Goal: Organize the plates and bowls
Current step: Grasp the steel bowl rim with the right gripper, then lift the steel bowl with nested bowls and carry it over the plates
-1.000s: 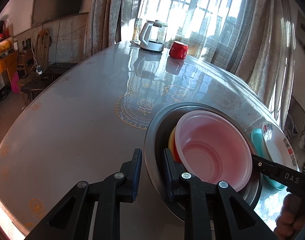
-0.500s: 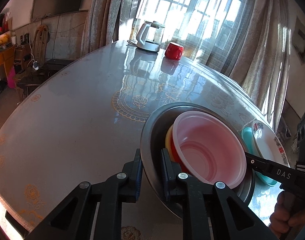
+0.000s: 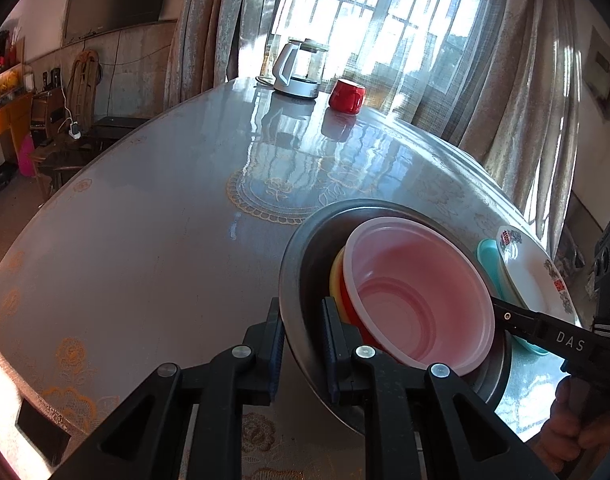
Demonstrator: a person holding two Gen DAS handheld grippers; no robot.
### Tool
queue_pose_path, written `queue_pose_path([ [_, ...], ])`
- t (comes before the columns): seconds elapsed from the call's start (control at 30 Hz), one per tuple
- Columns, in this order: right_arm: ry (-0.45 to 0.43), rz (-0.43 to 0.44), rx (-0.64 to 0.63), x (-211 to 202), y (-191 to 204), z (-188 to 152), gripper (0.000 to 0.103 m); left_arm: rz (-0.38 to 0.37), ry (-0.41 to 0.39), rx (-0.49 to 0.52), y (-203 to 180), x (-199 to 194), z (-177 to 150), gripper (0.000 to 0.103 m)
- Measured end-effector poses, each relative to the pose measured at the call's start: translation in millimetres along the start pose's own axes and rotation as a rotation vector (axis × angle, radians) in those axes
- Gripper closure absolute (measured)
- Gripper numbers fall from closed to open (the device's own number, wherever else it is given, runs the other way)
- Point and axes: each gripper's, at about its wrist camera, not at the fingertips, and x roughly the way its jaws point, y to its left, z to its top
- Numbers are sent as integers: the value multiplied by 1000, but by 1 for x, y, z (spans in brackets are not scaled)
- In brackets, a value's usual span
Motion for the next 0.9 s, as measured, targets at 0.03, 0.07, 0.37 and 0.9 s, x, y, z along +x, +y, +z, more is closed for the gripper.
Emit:
queue_pose_path([
  [0.03, -1, 3, 0, -1, 0, -1, 88, 0, 1, 2, 0, 0, -1, 87],
  [0.07, -4, 4, -3, -2, 0, -2, 88, 0, 0, 3, -1, -1, -2, 87],
  [0.37, -31, 28, 8, -13, -6, -2, 88, -10, -34, 34, -11, -14, 1, 87],
  [0.9, -129, 69, 61, -54, -24, 2, 88, -71, -62, 84, -44, -23, 18, 87],
])
